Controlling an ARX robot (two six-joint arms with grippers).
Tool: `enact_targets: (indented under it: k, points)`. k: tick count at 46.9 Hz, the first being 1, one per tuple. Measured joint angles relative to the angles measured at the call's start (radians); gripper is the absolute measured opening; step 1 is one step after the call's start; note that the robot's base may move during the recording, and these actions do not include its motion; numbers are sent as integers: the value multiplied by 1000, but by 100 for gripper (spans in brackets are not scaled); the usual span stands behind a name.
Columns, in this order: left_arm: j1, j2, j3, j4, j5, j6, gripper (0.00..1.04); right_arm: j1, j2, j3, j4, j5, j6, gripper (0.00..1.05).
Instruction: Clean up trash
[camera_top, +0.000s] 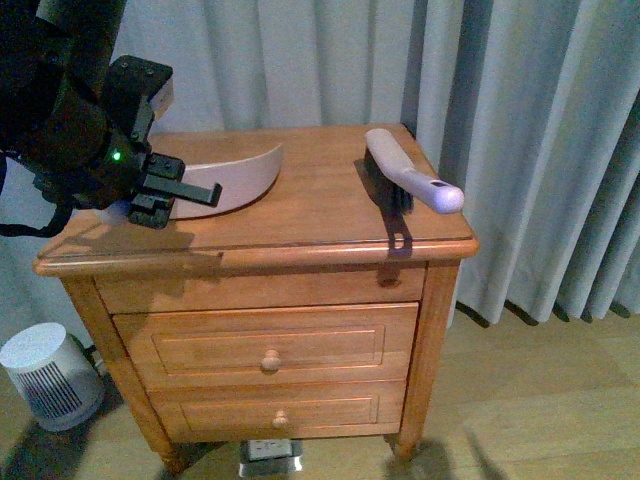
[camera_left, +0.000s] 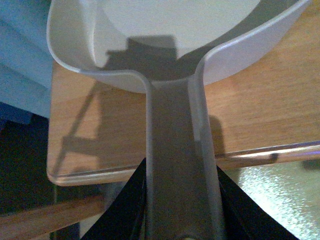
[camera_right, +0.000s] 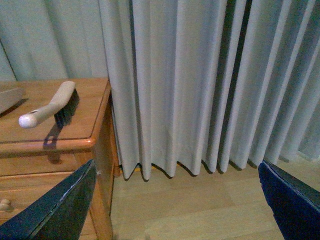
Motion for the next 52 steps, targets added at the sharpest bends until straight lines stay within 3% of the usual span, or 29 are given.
enact_targets:
  k: [5,16,30,40,52]
  points:
    - [4,-41,-40,92,62,-29,29,0,0,0,0,0,0,97]
    - [22,-328,-327,578,241,-39,28,0,0,0,0,0,0,97]
    - [69,-693,-673,924,355,3,28,0,0,0,0,0,0,97]
    - [214,-948,-892,1046,397,-44,28,0,0,0,0,0,0,97]
    - [417,-1227,-1107,964,524,-182,28,0,0,0,0,0,0,97]
